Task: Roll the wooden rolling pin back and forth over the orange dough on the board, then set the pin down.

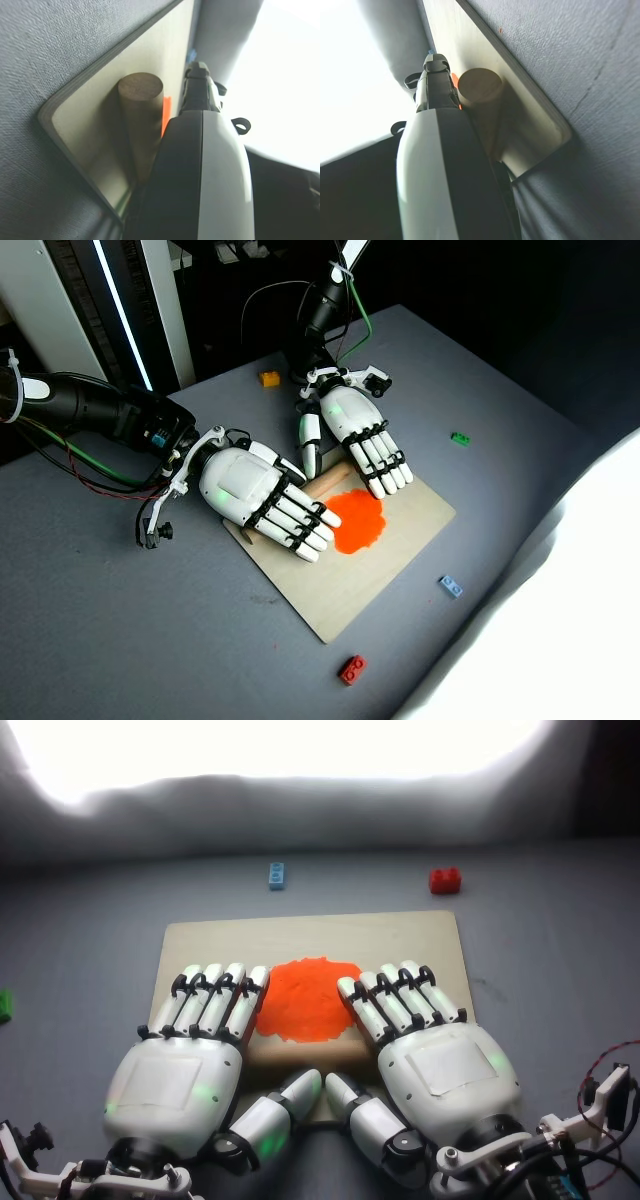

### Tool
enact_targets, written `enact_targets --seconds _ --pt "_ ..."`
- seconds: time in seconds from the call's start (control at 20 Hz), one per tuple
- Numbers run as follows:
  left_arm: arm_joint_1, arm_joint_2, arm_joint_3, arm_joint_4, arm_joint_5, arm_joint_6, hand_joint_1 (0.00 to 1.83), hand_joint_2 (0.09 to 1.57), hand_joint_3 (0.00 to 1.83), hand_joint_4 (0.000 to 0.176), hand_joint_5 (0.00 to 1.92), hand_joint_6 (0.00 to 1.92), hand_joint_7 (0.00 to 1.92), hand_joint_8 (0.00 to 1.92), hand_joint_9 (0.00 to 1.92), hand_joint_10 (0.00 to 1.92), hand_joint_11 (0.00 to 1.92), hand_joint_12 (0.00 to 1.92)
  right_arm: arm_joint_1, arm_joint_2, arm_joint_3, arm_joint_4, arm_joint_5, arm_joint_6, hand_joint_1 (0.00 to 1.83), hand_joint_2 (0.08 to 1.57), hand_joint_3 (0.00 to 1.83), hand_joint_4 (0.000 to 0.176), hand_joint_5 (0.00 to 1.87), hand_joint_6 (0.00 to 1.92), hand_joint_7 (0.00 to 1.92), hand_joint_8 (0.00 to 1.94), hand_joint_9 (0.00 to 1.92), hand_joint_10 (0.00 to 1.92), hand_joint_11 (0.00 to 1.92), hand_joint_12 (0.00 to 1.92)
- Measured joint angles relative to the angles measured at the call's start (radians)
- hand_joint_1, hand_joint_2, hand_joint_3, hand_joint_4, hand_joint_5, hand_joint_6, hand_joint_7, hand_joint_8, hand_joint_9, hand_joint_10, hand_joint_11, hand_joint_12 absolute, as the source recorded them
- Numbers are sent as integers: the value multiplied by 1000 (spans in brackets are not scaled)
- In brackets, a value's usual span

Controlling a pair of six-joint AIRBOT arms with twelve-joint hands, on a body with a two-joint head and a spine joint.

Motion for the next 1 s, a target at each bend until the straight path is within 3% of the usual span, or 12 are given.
enact_targets --seconds 0.15,1.0 --pt "-9 -4 10 1 9 0 0 1291 1 0 0 0 0 0 0 0 0 0 7 -3 7 7 -3 0 0 1393 1 0 30 1 24 1 0 0 0 0" --pt "-32 -23 53 -8 39 0 0 1290 3 0 0 0 0 0 0 0 26 15 29 -13 56 29 -20 27 0 1396 2 0 69 17 72 15 14 6 0 0"
